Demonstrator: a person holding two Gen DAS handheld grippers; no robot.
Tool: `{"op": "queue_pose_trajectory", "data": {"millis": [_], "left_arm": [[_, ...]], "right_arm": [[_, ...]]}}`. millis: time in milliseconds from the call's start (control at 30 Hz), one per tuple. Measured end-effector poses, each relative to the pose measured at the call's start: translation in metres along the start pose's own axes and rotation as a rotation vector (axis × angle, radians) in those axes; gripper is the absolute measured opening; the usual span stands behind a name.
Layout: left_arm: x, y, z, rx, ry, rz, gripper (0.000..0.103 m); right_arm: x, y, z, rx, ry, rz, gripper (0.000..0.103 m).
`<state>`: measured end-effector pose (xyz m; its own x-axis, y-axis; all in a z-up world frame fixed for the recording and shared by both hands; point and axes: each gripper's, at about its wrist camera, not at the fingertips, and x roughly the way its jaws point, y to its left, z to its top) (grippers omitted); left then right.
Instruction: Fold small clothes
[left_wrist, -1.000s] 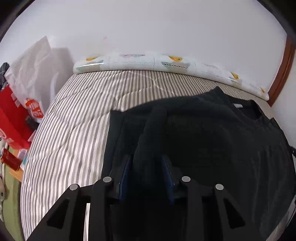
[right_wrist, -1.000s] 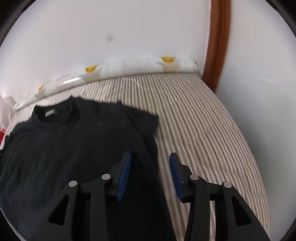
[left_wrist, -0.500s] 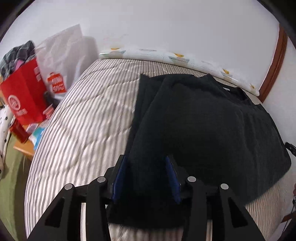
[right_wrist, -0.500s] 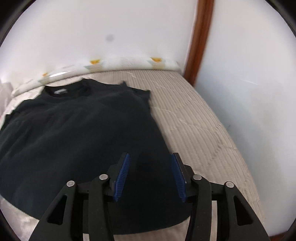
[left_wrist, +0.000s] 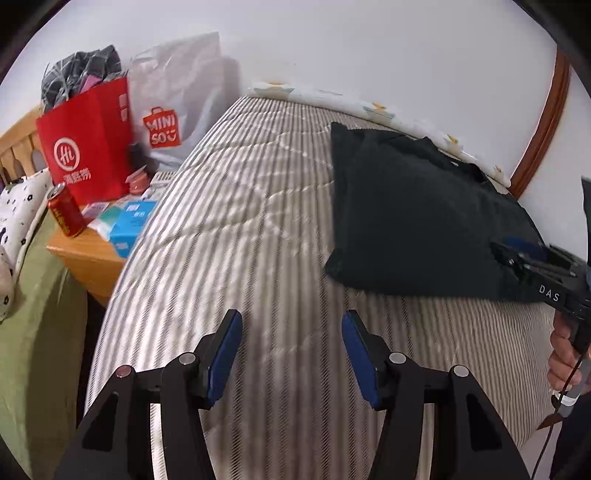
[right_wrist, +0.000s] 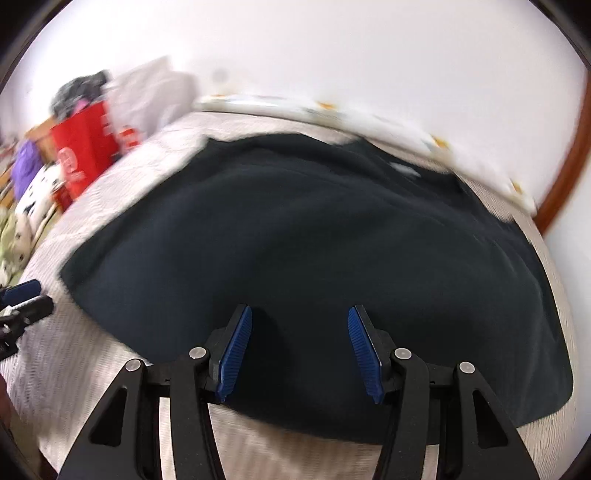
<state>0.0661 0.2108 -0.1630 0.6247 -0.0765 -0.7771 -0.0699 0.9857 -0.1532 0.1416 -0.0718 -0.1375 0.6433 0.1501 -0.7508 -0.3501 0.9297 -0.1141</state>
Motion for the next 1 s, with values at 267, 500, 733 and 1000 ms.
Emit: {"op": "queue_pose_trajectory", "data": {"millis": [267,500,733,1000], "left_arm": [[-0.005,0.012,-0.009,0.044,-0.008,-0.016,0.060],[-0.007,0.026,-0.009,0.009,-0.017,-0.068,0.063],[-0.003,0.028,-0.008,-0.012,-0.027,-0.085,0.066],[0.002,0.008,-0.005,0.014,-0.032,-0.038,0.068]], "right_arm": [[-0.016,0.082,-0.003,-0.185,-0.012,0.118,0.064],[-0.008,0.122,-0.005,-0.311,-0.019,0.158,0.065],[0.010,0.146,0.004,-0.360,-0.053,0.136,0.054],[-0.013,0.099,0.025,-0.173,-0.135,0.246,0.008]]}}
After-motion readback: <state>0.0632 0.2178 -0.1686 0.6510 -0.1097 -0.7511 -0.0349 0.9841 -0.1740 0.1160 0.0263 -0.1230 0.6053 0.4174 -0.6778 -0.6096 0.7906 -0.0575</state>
